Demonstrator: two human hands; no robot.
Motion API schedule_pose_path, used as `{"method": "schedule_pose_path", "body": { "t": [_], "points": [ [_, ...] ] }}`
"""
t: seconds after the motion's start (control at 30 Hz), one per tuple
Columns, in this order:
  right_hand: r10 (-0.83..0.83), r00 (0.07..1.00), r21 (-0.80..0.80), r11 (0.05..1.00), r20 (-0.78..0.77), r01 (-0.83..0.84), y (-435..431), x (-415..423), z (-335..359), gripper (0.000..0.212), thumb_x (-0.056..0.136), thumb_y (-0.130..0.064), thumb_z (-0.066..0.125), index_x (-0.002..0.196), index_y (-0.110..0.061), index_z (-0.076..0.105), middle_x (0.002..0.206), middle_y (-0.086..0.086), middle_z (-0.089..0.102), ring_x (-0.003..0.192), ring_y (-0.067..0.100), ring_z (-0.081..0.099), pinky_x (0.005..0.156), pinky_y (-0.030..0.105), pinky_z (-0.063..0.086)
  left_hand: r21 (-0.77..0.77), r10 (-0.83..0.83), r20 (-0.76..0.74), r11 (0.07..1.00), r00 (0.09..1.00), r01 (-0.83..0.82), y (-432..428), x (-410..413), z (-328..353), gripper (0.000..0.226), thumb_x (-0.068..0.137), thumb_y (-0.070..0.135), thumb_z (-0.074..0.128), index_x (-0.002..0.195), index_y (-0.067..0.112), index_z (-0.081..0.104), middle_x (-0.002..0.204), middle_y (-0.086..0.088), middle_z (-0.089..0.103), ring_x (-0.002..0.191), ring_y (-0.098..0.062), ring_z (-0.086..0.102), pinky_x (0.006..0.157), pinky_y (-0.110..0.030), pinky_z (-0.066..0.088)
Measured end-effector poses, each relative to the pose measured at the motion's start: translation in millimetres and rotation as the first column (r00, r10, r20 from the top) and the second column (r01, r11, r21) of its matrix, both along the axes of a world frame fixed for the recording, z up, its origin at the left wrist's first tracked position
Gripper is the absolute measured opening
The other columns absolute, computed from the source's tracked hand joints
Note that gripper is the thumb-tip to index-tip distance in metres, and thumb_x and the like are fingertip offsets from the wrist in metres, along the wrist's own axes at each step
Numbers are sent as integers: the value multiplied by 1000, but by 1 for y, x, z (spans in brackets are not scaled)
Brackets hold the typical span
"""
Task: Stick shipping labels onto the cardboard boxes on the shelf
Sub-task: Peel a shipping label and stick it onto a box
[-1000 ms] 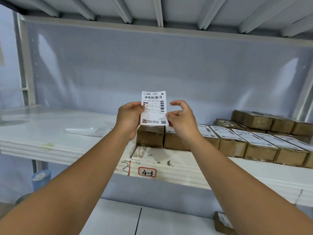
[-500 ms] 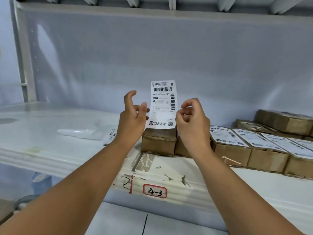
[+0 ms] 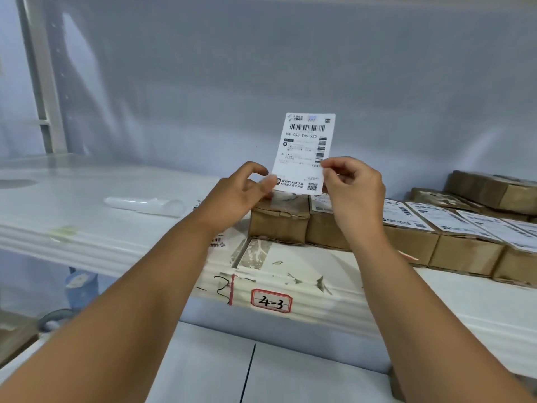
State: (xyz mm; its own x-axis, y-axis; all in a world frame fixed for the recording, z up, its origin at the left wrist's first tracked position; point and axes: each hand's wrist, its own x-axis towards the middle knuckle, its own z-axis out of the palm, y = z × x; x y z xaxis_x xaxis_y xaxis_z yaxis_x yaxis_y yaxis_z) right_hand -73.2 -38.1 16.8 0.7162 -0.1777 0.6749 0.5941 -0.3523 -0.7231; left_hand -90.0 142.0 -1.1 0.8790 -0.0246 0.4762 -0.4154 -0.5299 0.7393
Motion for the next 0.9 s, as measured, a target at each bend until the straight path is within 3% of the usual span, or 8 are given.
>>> {"method": "schedule_pose_path", "body": {
  "t": [0.1, 0.2, 0.47, 0.73, 0.9],
  "points": [
    [-23, 1000, -23, 999, -1, 23, 0, 1, 0, 21, 89, -10, 58, 83, -28, 67, 80, -15, 67, 73, 4, 62, 70, 18, 49, 108, -34, -43, 993, 998, 39, -2, -2, -1, 69, 62, 63, 64, 121, 36, 44, 104, 21, 62, 94, -1, 58, 81, -25, 43],
    [-32, 999, -71, 997, -21, 30, 1, 1, -1, 19, 90, -12, 58, 85, -28, 66, 80, -15, 65, 73, 2, 61, 64, 11, 46, 184, -2, -21, 983, 1000, 5, -3, 2, -4, 71, 65, 47, 79, 123, 39, 41, 112, 19, 58, 95, -4, 57, 79, -20, 40],
    [-75, 994, -140, 988, -83, 63, 0, 9, -4, 16, 89, -16, 59, 89, -26, 71, 86, -10, 68, 72, 4, 62, 76, 36, 57, 162, 1, -14, 987, 1000, 1, -5, 7, -7, 79, 72, 39, 78, 133, 36, 28, 126, 10, 58, 112, -12, 52, 91, -24, 35],
    [-20, 988, -72, 997, -150, 9, 0, 11, 1, 23, 86, -13, 59, 75, -32, 66, 86, -8, 71, 76, 16, 69, 77, 42, 57, 126, -3, -16, 992, 1000, 6, -6, 10, -8, 85, 72, 41, 77, 137, 35, 23, 120, 11, 58, 108, -10, 50, 90, -23, 32],
    [82, 956, -14, 996, -283, -90, 5, 20, 22, 22, 85, -5, 61, 74, -22, 68, 77, -4, 70, 66, 14, 67, 74, 31, 59, 86, -10, -7, 996, 1000, 10, -5, 12, -9, 82, 73, 45, 75, 136, 34, 23, 124, 11, 59, 111, -8, 53, 89, -23, 36]
  ]
}}
